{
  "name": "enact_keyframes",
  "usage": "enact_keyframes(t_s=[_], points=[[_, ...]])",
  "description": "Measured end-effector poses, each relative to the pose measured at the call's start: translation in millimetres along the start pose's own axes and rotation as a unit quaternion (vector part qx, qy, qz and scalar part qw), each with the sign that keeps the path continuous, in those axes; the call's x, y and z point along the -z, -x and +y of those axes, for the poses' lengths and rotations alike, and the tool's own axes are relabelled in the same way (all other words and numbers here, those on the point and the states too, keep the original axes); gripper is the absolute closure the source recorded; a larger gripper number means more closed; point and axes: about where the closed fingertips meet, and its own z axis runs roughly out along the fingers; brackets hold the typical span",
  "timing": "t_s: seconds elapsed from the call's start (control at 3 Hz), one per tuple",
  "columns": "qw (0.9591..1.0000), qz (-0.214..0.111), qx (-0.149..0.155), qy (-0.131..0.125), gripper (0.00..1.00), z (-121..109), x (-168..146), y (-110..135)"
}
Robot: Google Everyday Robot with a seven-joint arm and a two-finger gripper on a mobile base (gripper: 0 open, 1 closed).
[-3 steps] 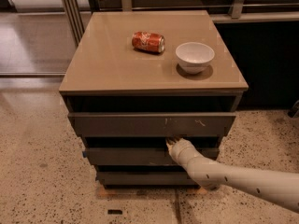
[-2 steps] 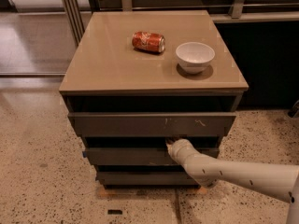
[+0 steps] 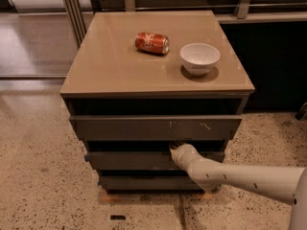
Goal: Open middle drawer
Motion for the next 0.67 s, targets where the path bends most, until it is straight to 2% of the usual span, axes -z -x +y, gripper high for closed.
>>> enact_keyframes(t_s=[0.67], points=[[0.9988,0.048,0.002,0.010,1.00,4.2,-0.8,-18.6]])
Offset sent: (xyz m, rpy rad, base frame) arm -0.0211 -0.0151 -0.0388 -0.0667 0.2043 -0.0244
